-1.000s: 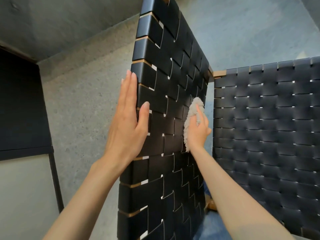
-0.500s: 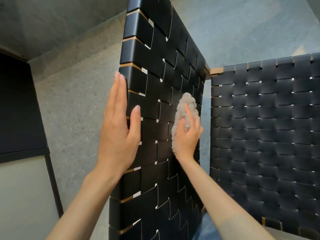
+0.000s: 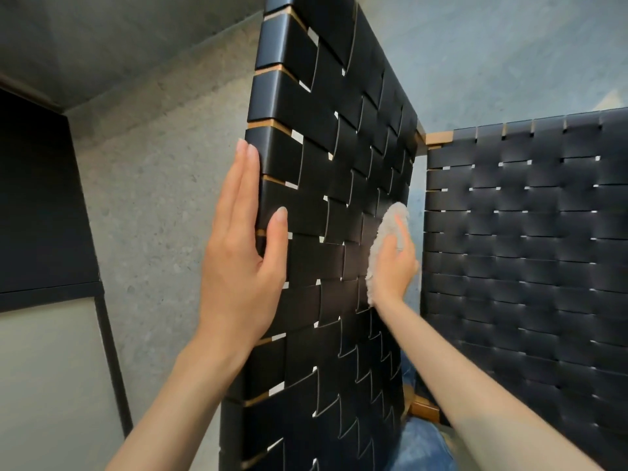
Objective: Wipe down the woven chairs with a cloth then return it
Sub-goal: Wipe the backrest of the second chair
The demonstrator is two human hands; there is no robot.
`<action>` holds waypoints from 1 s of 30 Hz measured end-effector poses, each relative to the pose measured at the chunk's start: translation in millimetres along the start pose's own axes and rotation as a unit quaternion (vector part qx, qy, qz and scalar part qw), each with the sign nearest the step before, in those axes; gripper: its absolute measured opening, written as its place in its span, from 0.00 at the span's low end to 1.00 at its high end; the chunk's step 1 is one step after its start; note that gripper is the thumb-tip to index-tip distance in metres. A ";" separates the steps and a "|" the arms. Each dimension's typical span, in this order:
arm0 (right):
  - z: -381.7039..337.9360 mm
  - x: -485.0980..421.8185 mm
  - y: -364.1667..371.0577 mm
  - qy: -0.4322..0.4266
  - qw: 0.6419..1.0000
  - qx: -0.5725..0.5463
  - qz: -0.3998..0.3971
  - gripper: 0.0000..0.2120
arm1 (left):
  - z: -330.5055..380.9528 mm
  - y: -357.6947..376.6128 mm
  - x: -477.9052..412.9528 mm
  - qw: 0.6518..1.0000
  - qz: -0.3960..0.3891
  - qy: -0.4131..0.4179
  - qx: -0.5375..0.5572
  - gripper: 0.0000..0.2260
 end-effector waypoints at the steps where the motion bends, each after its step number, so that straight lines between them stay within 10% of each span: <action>1: -17.9 17.9 1.6 -0.051 0.998 -0.025 -0.013 0.18 | 0.5 -0.6 -0.6 1.000 0.001 -0.001 0.005 0.25; 13: -200.5 68.9 40.2 -0.346 0.933 -0.081 -0.055 0.20 | 1.9 -10.7 -40.0 0.998 0.056 -0.024 0.026 0.18; 30: -88.3 -51.3 30.7 -0.069 0.994 -0.077 -0.022 0.19 | 11.6 10.5 -82.8 0.993 0.084 0.049 -0.061 0.18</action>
Point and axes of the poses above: each hand's wrist, its own x-axis away from the middle knuckle, its own y-axis out of the palm, z = x × y, the point moved 3 cm from there along -x, towards the middle knuckle
